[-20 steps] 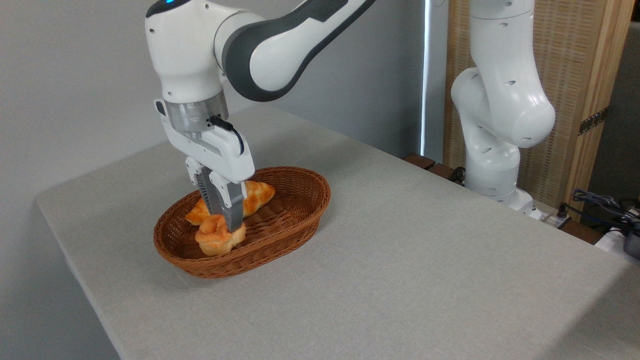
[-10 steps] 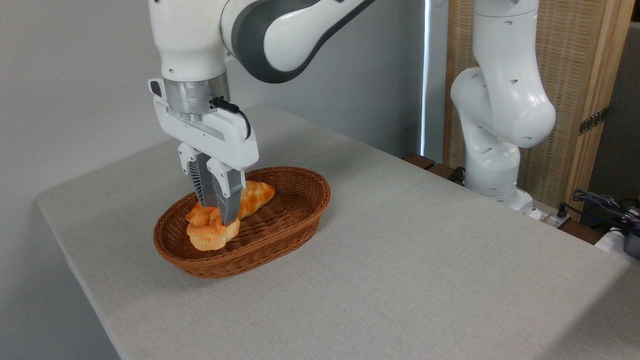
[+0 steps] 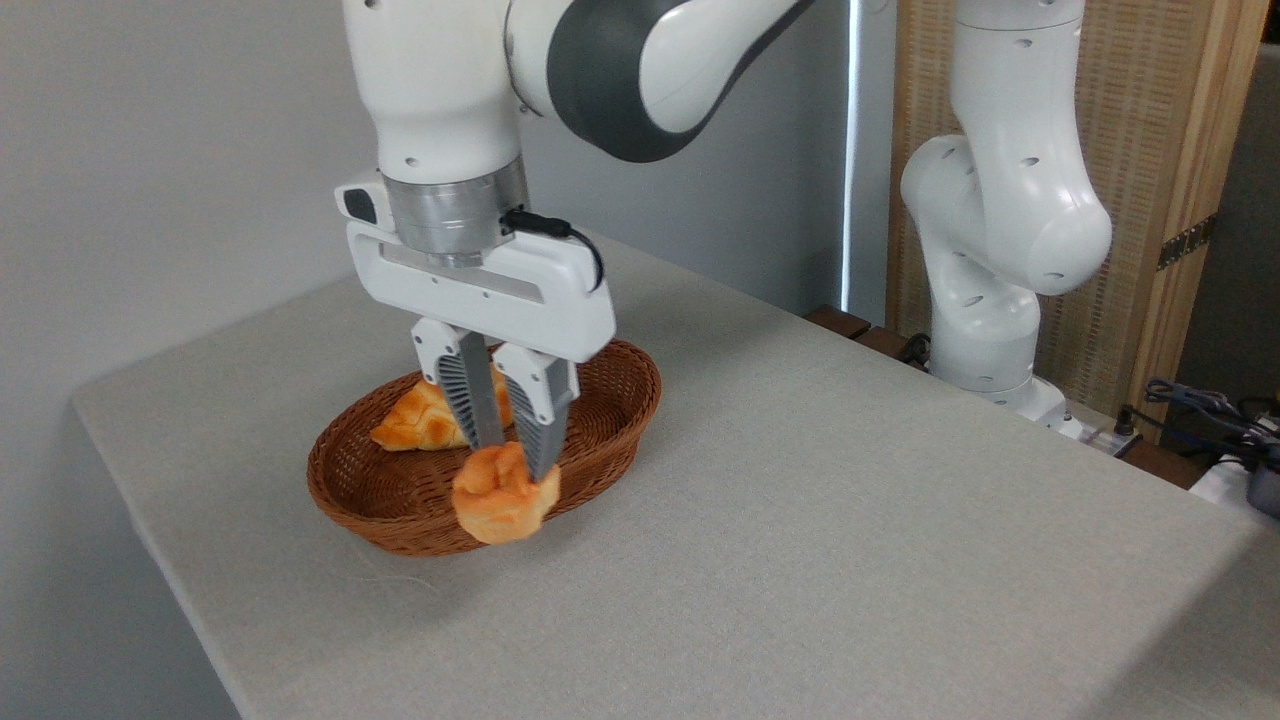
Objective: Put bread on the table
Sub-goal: 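Lift the bun out of the basket and move it past the rim, then open the gripper to release the bun onto the table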
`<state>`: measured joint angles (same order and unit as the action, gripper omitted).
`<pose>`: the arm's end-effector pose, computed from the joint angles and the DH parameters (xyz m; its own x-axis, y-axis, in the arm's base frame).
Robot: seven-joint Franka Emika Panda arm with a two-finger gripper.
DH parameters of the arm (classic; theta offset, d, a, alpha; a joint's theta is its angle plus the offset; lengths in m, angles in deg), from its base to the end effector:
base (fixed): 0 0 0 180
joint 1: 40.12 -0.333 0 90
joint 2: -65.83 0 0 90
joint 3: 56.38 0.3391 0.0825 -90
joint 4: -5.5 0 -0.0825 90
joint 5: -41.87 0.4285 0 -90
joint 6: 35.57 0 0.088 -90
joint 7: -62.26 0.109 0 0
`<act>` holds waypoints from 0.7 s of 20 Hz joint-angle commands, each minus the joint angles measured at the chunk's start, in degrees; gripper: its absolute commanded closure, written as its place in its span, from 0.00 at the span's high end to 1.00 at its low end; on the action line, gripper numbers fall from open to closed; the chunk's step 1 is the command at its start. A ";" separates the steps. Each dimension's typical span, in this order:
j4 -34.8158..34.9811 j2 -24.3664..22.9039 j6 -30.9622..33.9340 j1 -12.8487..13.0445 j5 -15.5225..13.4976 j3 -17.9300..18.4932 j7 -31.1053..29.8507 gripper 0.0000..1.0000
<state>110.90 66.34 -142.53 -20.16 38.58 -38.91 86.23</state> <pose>0.6094 -0.0315 0.5262 0.9020 -0.4300 0.0381 -0.4314 -0.9013 0.0406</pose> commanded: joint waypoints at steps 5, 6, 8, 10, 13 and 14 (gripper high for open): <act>-2.12 -1.65 7.38 0.52 4.17 2.74 -4.10 1.00; -2.12 -1.56 7.38 0.52 4.26 2.74 -4.19 1.00; -2.12 -1.65 7.38 0.52 4.26 2.74 -4.28 1.00; -2.12 -1.65 7.38 0.52 4.26 2.74 -4.28 1.00; -2.12 -1.65 7.29 0.52 5.40 2.65 -4.11 1.00; -2.30 -1.65 7.29 0.52 5.40 2.65 -4.02 1.00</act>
<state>109.51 64.88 -136.68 -20.27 42.66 -36.71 83.26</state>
